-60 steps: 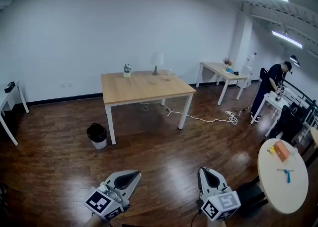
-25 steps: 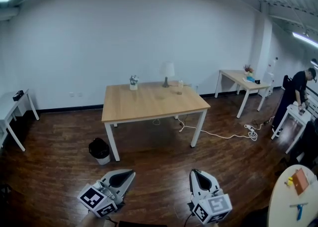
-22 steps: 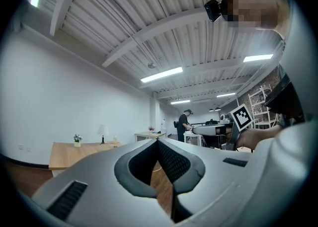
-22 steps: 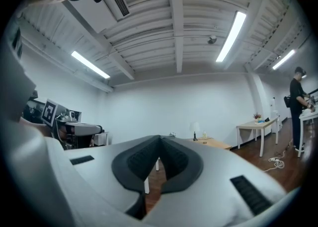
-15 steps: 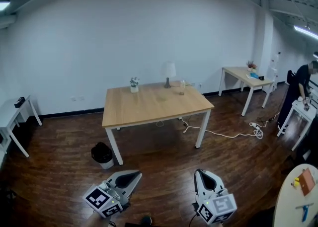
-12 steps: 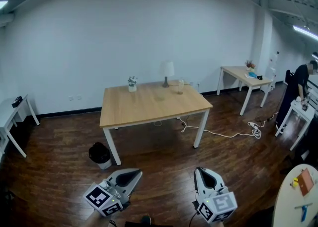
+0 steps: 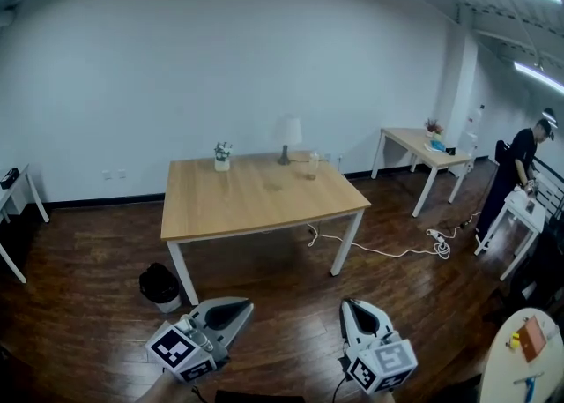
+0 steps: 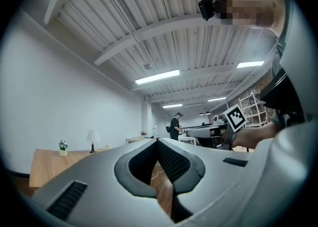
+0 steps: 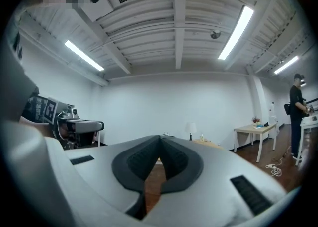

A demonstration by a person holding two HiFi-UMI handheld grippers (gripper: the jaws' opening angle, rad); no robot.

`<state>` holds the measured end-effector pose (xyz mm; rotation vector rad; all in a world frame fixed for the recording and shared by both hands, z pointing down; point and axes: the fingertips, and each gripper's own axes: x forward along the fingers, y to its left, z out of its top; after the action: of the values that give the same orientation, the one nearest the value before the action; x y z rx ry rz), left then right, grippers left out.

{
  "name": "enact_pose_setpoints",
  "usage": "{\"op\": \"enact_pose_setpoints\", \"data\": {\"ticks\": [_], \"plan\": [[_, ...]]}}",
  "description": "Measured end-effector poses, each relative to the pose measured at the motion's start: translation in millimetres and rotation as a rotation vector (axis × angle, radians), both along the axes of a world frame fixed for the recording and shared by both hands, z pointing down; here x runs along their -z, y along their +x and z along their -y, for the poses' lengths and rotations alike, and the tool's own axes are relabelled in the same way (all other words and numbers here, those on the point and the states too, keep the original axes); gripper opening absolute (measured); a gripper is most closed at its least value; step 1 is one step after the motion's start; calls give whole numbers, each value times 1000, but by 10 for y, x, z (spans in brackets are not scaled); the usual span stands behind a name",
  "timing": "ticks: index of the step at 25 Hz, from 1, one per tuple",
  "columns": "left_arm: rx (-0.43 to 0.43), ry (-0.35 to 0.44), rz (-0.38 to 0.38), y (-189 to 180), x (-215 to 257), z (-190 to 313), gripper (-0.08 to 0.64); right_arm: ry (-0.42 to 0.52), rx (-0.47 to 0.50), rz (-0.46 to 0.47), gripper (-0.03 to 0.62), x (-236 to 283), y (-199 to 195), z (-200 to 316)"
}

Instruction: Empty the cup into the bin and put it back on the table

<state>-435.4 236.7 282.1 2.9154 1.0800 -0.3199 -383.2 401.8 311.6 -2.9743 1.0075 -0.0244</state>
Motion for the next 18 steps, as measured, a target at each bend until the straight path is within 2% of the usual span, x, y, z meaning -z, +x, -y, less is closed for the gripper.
{"op": "enact_pose_setpoints", "data": {"ticks": [11, 18], "plan": [[10, -17, 13, 788, 14, 674, -9, 5, -28, 20, 2, 12, 781, 572], [-19, -29, 24, 1080, -42, 736, -9, -3, -47, 26, 2, 42, 1092, 670]]}}
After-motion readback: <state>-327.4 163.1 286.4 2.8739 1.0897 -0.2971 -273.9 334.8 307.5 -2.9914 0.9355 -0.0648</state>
